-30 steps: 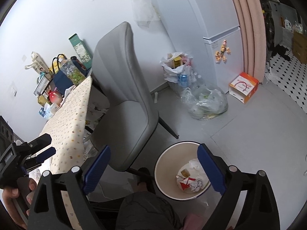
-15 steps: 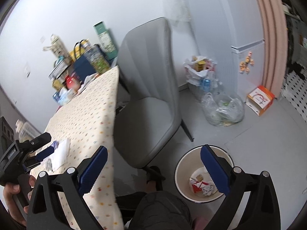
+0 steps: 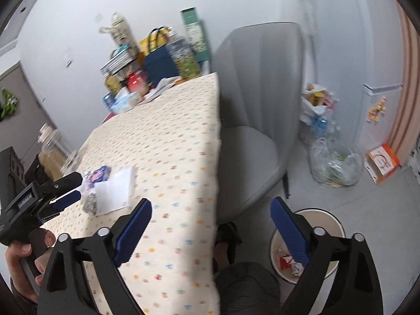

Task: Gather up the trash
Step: 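Swing both open tools back from the bin over the table, then grasp the white tissue sheet with the right gripper while the left gripper grasps the blister pack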

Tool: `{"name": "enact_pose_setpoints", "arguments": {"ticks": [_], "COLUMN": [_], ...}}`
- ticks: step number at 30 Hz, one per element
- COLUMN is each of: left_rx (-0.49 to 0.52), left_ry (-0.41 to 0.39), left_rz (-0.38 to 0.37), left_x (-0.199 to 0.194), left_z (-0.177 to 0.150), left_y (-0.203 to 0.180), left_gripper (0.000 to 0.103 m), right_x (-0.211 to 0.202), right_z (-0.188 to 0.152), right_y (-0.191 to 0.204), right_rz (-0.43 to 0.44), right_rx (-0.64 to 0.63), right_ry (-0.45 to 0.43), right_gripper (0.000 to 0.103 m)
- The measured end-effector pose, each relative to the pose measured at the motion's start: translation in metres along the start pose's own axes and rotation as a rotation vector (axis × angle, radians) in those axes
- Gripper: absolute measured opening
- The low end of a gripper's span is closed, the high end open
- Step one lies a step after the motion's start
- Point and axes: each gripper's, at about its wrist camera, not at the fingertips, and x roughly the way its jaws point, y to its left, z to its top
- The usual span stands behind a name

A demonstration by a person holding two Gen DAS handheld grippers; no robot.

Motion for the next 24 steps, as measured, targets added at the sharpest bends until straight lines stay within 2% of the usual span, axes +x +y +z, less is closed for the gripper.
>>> {"name": "enact_pose_setpoints", "arguments": {"ticks": [7,12,24], "left_rx": [-0.046,-0.092,-0.175], "left_ry": [-0.035,-0.052,-0.072], "left_rz": [0.054,0.095,0.161], "left_x": [-0.022,-0.035,-0.057], "left_z": [0.001,0.002,-0.001], "left_y": [0.033,0.058,0.105], "left_gripper": [0.093,0.093,0.093], "right_x": [0.023,0.039,0.085], "right_z": [0.001,0.000,-0.008], "right_y": [0.046,0.076,0.139], "right_rz": [0.071,0.112,0.140], "right_rx": [-0.085,-0.136,-0.261], "right_ry": [0.056,0.087,0.178], "right_gripper": [0.076,0.073,0.063]}}
